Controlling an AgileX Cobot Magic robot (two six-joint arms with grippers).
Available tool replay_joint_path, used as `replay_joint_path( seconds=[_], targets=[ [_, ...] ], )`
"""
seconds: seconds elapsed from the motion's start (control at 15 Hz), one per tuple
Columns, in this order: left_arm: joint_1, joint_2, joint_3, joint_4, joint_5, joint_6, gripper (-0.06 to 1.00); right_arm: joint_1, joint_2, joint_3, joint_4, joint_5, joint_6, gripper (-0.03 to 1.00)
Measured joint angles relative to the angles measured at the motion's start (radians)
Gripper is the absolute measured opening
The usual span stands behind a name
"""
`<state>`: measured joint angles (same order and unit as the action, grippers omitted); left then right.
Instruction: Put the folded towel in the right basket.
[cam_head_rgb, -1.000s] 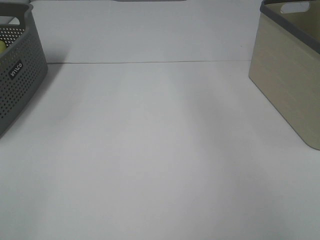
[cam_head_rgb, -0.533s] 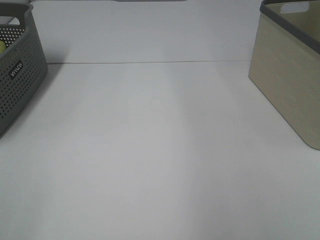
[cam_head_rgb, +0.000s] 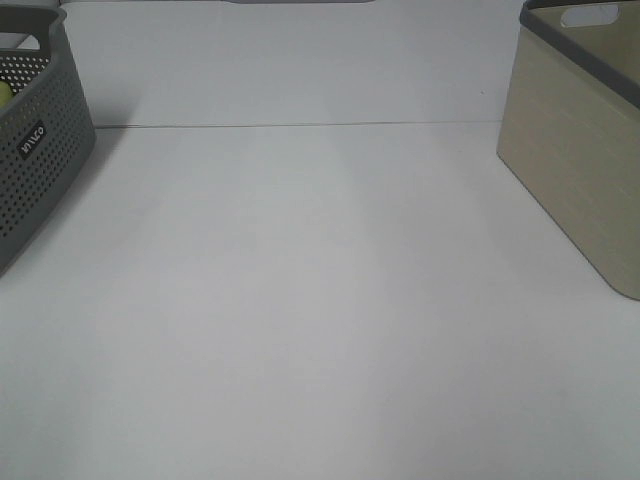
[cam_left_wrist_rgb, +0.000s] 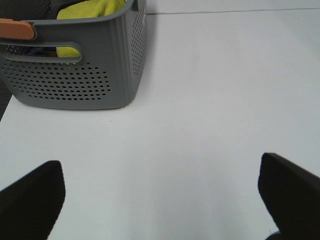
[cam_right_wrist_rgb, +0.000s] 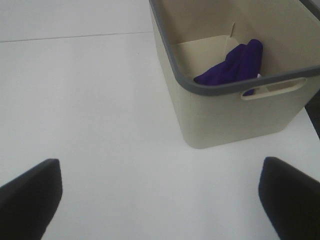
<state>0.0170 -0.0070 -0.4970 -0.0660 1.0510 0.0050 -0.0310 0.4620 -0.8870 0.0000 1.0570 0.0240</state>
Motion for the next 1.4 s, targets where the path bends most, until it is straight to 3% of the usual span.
replay_joint_path(
  seconds=[0.13,0.47,0.73,1.4],
  targets=[
    [0.000,0.000,0.000,0.000,0.000,0.000,0.99,0.000,-0.255,0.163,-0.006,0.001,0.000,0.97],
    [0.000,0.000,0.000,0.000,0.000,0.000,0.99,0.000,-0.453,0.324,-0.006,0.012,-0.015,0.97],
    [0.000,0.000,0.000,0.000,0.000,0.000,0.99,0.000,-0.466,0.386,0.042,0.012,-0.024,0.97],
    [0.000,0.000,0.000,0.000,0.000,0.000,0.99,0.000,-0.466,0.386,0.046,0.007,-0.030,0.97]
  ],
)
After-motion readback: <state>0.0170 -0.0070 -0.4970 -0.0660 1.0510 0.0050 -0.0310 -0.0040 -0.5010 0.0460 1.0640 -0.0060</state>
